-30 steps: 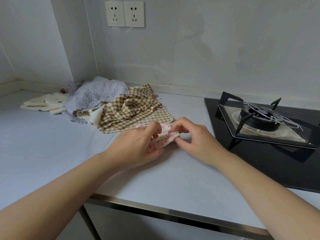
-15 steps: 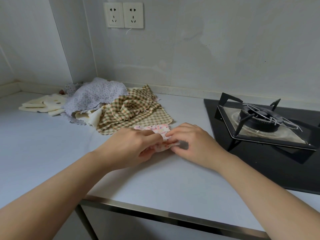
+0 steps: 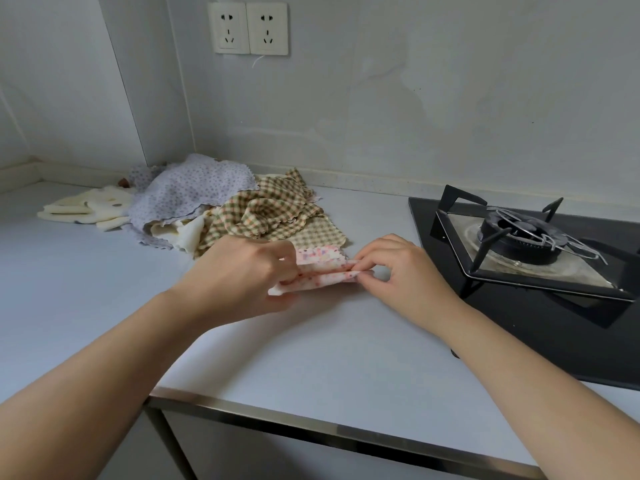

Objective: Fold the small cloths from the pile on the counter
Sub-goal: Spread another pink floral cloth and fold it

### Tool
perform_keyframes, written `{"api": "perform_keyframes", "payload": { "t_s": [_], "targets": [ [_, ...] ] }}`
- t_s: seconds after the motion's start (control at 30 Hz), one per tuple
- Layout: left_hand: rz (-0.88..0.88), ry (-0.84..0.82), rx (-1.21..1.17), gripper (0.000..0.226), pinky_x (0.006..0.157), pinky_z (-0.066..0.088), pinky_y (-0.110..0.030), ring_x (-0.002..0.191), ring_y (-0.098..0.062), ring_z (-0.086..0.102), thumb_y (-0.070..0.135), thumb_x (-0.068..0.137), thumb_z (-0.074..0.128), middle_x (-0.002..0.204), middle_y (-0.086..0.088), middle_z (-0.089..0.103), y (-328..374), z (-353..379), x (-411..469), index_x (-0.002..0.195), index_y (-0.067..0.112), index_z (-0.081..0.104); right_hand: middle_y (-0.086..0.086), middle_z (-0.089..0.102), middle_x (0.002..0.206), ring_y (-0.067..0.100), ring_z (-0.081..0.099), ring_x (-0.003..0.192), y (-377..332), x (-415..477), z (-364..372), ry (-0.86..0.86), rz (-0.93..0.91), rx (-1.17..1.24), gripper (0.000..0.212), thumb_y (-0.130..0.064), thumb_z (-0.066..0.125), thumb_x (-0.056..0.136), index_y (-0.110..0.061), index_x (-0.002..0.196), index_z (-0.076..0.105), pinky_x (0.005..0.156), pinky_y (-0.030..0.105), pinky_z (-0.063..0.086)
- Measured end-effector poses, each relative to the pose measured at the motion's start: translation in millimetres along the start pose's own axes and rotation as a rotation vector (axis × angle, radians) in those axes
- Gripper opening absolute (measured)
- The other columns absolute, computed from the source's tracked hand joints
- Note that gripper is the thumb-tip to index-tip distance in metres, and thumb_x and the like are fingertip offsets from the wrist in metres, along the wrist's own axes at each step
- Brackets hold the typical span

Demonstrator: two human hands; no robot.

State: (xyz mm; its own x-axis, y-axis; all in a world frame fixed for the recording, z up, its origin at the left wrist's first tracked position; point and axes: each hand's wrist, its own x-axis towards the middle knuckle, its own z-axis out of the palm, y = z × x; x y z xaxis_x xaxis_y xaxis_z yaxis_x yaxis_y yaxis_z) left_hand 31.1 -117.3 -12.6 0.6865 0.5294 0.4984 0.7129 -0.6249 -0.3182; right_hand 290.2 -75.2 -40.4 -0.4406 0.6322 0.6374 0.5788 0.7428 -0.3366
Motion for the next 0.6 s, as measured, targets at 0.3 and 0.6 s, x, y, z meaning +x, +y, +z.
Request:
{"api": "perform_keyframes", "payload": {
  "t_s": [0.3,0.6],
  "targets": [
    [-0.066,0.089,-0.051,0.015,0.043,0.045,-0.032,0.061,-0.020,0.061,0.032,0.091,0.054,0.084,0.008,0.064,4.2,2.4,1.8,0.091,0.025,0.067,-0.010,0.065,0.078,0.009,0.060,0.082,-4.6,1.8,-10.4,0.166,0.003,0.069,0.014,0.004,0.075,0.072,-0.009,0.069,0.070,0.078,0.021,0.046],
    [-0.348,0.262,-0.257,0.017,0.053,0.053,-0.033,0.068,-0.010,0.065,0.037,0.083,0.062,0.078,0.011,0.065,3.3,1.2,-0.2,0.084,0.020,0.063,-0.007,0.065,0.077,0.009,0.063,0.079,-14.6,2.0,-23.2,0.244,0.100,0.231,0.017,0.002,0.073,0.076,-0.012,0.073,0.064,0.079,0.023,0.050]
  ]
}}
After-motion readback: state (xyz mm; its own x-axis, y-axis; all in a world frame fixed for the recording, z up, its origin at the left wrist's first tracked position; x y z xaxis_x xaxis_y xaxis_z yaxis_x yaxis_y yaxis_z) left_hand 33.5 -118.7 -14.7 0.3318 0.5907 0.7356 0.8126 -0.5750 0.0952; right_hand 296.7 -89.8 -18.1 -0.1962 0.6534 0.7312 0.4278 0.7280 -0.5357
